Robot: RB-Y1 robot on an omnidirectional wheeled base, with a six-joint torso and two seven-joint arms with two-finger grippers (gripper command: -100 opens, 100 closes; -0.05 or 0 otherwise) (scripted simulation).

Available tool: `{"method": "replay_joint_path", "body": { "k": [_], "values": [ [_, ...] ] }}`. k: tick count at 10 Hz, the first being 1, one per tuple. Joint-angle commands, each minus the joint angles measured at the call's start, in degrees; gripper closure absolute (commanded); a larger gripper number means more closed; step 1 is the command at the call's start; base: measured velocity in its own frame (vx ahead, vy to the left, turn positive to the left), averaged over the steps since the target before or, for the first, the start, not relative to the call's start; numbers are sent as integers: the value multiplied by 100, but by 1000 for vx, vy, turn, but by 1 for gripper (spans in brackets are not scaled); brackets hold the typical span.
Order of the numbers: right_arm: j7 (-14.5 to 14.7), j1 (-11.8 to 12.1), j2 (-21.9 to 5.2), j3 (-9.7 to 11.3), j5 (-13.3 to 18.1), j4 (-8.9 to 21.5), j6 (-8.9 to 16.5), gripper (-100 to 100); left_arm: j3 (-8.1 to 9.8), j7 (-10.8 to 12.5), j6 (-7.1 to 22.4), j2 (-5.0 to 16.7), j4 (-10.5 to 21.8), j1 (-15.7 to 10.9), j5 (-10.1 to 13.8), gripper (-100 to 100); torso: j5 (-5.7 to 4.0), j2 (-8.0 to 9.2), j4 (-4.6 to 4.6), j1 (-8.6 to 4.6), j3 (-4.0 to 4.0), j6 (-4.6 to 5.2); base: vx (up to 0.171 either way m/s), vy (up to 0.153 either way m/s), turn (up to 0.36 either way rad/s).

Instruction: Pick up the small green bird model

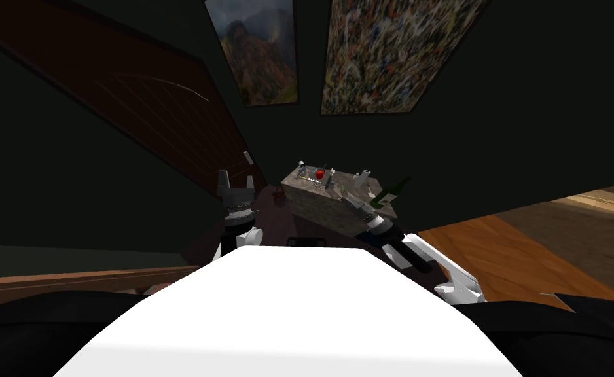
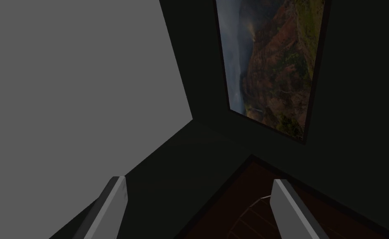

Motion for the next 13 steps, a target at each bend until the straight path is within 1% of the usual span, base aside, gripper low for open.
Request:
{"method": "replay_joint_path", "body": {
  "k": [1, 2, 3, 4, 5, 6, 7, 8, 9, 10, 11, 12, 13],
  "values": [
    [157, 98, -286, 59, 145, 52, 45, -100, 0, 0, 0, 0, 0, 0, 0, 0, 0, 0, 0, 0, 0, 0, -42, 13, 190],
    [157, 98, -467, 59, 145, 52, 45, -100, 0, 0, 0, 0, 0, -1, 0, 0, 0, 1, 0, 2, 0, -3, -33, 5, 77],
    [291, 159, -640, 122, 279, 126, 80, -100, 0, 0, 0, 0, 0, 0, 0, 0, 0, -2, 0, -1, -1, 1, -35, 8, 135],
    [291, 159, -814, 122, 279, 126, 80, -100, 0, 0, 0, 0, 0, 0, 0, 0, 0, -1, 0, 0, -1, -2, -25, 5, 106],
    [434, 219, -988, 192, 424, 207, 110, -100, 0, 0, 0, 0, 0, 0, 0, 0, 0, -4, -1, -1, -2, 0, -18, 7, 171],
    [434, 219, -1163, 192, 424, 207, 110, -100, 0, 0, 0, 0, 0, 0, 0, 0, -1, -7, -2, -1, -4, -2, -14, 4, 102],
    [584, 278, -1334, 272, 579, 296, 134, -100, 0, 0, 0, 0, 0, 0, 0, 0, -1, -9, -2, -2, -5, 0, -12, 9, 187],
    [584, 278, -1523, 272, 579, 296, 134, -100, 0, 0, 0, 0, 0, 0, 0, 0, -1, -11, -2, -1, -6, -3, -10, 3, 106],
    [584, 278, -1574, 272, 579, 296, 134, -100, 0, 0, 0, 0, 0, 1, 0, 0, -1, -12, -2, -3, -7, 1, 0, 0, 0],
    [741, 334, -1803, 359, 743, 393, 152, -100, 0, 0, 0, 0, 0, 1, 0, 0, -2, -13, -2, -4, -7, 2, -2, 4, 194],
    [741, 334, -1939, 359, 743, 393, 152, -100, 0, 0, 0, 0, 0, 0, 0, 0, -1, -15, -3, -3, -9, -3, -1, -2, 121],
    [905, 387, -2118, 454, 917, 498, 165, -100, 0, 0, 0, 0, 0, 1, 0, 0, -1, -15, -3, -4, -9, 1, 3, 1, 224],
    [905, 387, -2283, 454, 917, 498, 165, -100, 0, 0, 0, 0, 0, 0, 0, 0, -2, -17, -4, -4, -10, -3, 5, -5, 102]
  ]
}}
